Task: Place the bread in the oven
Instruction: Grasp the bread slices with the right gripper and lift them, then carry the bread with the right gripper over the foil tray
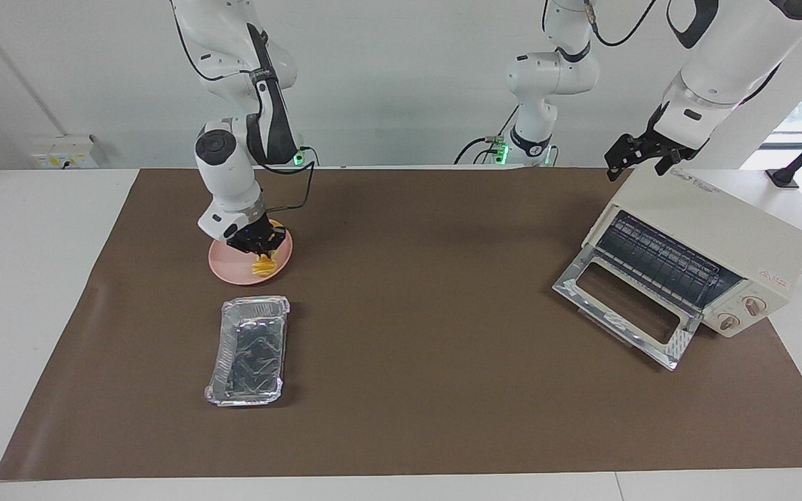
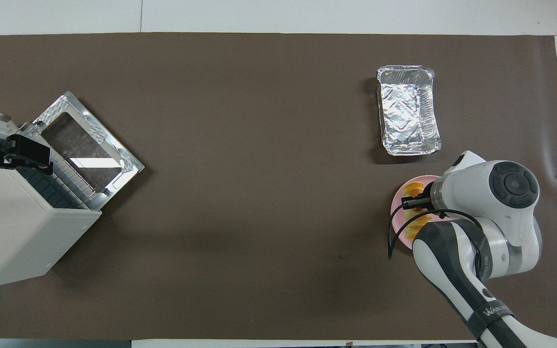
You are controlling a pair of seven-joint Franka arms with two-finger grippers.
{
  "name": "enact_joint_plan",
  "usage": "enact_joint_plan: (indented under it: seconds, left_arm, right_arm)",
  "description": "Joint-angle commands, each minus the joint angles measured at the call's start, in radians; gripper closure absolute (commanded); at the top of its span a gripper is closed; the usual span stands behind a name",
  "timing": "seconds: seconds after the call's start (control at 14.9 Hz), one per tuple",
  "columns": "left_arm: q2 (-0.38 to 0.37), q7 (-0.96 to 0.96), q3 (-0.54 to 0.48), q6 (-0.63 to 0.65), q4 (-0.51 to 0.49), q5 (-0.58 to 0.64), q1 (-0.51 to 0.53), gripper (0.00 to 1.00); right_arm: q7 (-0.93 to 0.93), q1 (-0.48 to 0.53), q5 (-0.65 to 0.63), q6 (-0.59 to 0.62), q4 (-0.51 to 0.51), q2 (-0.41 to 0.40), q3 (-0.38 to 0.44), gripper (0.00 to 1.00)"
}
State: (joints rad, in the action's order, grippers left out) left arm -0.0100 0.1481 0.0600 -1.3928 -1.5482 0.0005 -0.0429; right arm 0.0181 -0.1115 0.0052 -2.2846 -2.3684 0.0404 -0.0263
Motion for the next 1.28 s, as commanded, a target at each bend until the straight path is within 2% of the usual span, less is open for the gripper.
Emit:
enact_joint_plan:
  seconds: [0.0, 0.13, 0.27, 0.47, 0.61, 0.67, 0.88, 0.94, 1.21]
  left_arm:
    - [-0.031, -0.004, -0.002, -0.018, -0.038, -0.020, 0.008, 0.00]
    - [-0.031, -0.004, -0.002, -0.018, -0.038, -0.020, 0.008, 0.00]
    - [-0.031, -0.004, -0.002, -0.018, -0.038, -0.020, 0.008, 0.00]
    - [-0.031, -0.004, -0.002, -0.018, -0.038, -0.020, 0.008, 0.00]
    - [-0.031, -0.004, -0.002, -0.018, -0.038, -0.020, 0.008, 0.00]
    - [-0.031, -0.004, -0.002, -0.018, -0.038, -0.020, 0.008, 0.00]
    - [-0.031, -0.004, -0.002, -0.018, -0.038, -0.020, 0.008, 0.00]
    - [-0.031, -0.004, -0.002, -0.018, -0.038, -0.020, 0.008, 0.00]
    - [-0.031, -0.004, -0.002, -0.018, -0.038, -0.020, 0.008, 0.00]
  right_arm:
    - [-0.006, 0.012, 0.013, 0.214, 0.228, -0.066, 0.000, 1.00]
    - [-0.006, 0.013, 0.015, 0.293, 0.361, -0.114, 0.000, 1.00]
    - [-0.006, 0.010, 0.015, 0.304, 0.466, -0.161, 0.000, 1.00]
    - [-0.010, 0.009, 0.015, 0.257, 0.530, -0.206, 0.000, 1.00]
    - [-0.009, 0.007, 0.016, 0.270, 0.610, -0.252, 0.000, 1.00]
    - [-0.009, 0.012, 0.016, 0.298, 0.680, -0.299, 0.000, 1.00]
    - [-0.009, 0.015, 0.016, 0.433, 0.984, -0.515, 0.000, 1.00]
    - [-0.010, 0.018, 0.012, 0.425, 1.021, -0.558, 0.000, 1.00]
    - [-0.009, 0.039, 0.030, 0.363, 1.040, -0.646, 0.002, 1.00]
